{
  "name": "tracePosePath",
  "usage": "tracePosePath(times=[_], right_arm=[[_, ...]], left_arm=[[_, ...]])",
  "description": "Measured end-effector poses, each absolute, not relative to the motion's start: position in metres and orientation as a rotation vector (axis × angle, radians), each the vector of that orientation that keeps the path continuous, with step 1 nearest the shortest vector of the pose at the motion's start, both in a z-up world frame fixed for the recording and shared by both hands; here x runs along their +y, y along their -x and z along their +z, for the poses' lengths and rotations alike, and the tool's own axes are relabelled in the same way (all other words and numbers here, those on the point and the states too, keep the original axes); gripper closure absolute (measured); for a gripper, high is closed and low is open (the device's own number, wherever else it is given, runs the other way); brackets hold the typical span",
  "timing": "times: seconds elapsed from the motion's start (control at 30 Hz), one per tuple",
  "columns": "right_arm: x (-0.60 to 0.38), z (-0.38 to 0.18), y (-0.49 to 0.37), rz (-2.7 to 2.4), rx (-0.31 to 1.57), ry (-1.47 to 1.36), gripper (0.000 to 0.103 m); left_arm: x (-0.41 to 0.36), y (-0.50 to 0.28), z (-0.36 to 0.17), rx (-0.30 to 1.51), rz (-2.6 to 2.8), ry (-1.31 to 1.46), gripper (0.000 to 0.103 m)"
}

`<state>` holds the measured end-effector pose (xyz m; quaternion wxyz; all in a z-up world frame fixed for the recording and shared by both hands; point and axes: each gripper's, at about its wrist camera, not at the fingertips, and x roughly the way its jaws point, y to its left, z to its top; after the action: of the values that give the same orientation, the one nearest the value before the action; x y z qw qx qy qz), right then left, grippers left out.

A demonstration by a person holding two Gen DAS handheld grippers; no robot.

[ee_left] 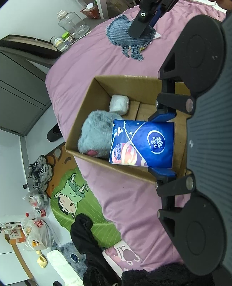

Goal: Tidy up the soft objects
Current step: 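Carry the tissue pack and grey pouch over the box with both tools, then open both tools to drop the tissue pack and pouch into the box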

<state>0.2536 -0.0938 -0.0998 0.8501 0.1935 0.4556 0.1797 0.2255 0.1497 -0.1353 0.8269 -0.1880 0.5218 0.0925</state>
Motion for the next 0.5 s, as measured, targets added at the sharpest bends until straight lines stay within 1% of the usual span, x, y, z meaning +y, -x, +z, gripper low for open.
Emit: tracePosePath(times=[0.4, 0.43, 0.47, 0.5], right_arm=[[-0.065, -0.106, -0.258, 0.430, 0.972, -0.392, 0.084], [-0.062, -0.106, -0.257, 0.438, 0.973, -0.395, 0.083], [-0.061, -0.107, -0.258, 0.451, 0.974, -0.400, 0.079], [-0.060, -0.108, -0.259, 0.461, 0.975, -0.410, 0.077]], left_arm=[[0.157, -0.228, -0.146, 1.124, 0.198, 0.415, 0.053], [0.158, -0.228, -0.145, 1.123, 0.200, 0.414, 0.053], [0.158, -0.228, -0.145, 1.123, 0.201, 0.413, 0.052], [0.158, -0.229, -0.145, 1.124, 0.201, 0.411, 0.052]])
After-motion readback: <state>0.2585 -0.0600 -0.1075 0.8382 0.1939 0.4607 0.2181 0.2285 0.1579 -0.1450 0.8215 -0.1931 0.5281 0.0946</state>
